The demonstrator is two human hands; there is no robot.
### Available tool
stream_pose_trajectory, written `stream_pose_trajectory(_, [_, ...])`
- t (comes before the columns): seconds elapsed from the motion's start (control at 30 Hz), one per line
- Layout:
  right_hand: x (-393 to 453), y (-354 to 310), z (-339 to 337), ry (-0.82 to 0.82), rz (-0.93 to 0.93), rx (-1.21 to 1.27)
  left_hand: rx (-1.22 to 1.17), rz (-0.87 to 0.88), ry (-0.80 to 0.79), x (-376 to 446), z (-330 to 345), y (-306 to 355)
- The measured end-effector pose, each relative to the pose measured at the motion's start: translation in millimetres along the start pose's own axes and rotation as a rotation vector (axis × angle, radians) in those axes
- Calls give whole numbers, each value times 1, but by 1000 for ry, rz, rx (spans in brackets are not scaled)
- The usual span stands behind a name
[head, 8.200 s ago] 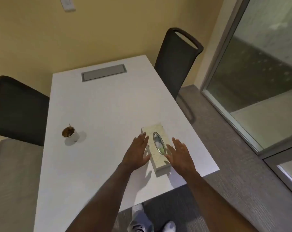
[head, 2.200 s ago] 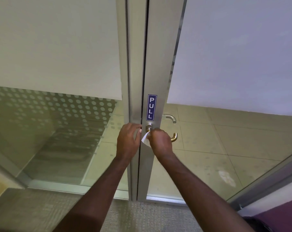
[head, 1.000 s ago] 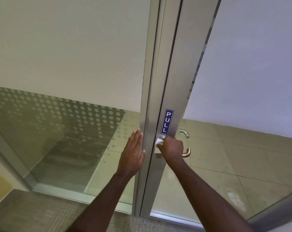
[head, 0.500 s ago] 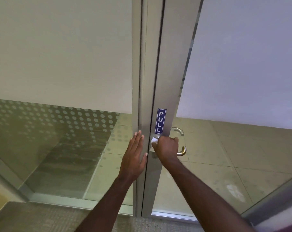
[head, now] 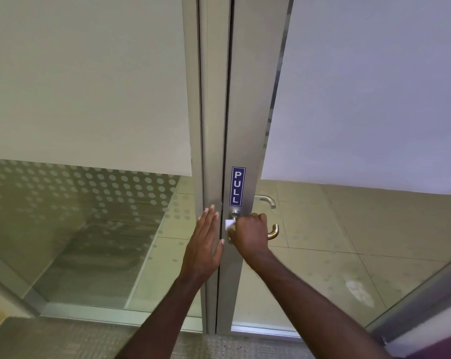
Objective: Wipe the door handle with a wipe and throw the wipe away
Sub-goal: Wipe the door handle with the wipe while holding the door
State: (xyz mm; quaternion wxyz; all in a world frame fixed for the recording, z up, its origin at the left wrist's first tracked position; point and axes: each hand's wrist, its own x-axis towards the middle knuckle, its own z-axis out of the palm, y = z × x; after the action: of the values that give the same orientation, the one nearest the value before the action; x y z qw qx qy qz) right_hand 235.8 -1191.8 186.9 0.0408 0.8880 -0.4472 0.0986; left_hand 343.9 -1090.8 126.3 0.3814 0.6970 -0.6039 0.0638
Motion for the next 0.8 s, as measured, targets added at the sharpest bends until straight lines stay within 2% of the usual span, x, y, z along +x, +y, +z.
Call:
stream_pose_trajectory(0.07, [1, -1, 0, -2, 0, -8, 7, 13, 2, 1, 1, 2])
stream_pose_trajectory(0.3, [-18, 75, -4, 25, -346, -103, -1, 47, -8, 3, 10, 9])
stream_pose_trajectory(0.43, [-22, 109, -20, 32, -431, -163, -2, 42, -14, 3, 13, 11])
stream_pose_trajectory(0.67, [-26, 140, -18, 178, -447, -231, 22, 46, 9, 8, 11, 19])
stream_pose_trajectory(0.8, [-31, 141, -14, 116, -239, -224, 21, 28, 58, 8, 10, 27])
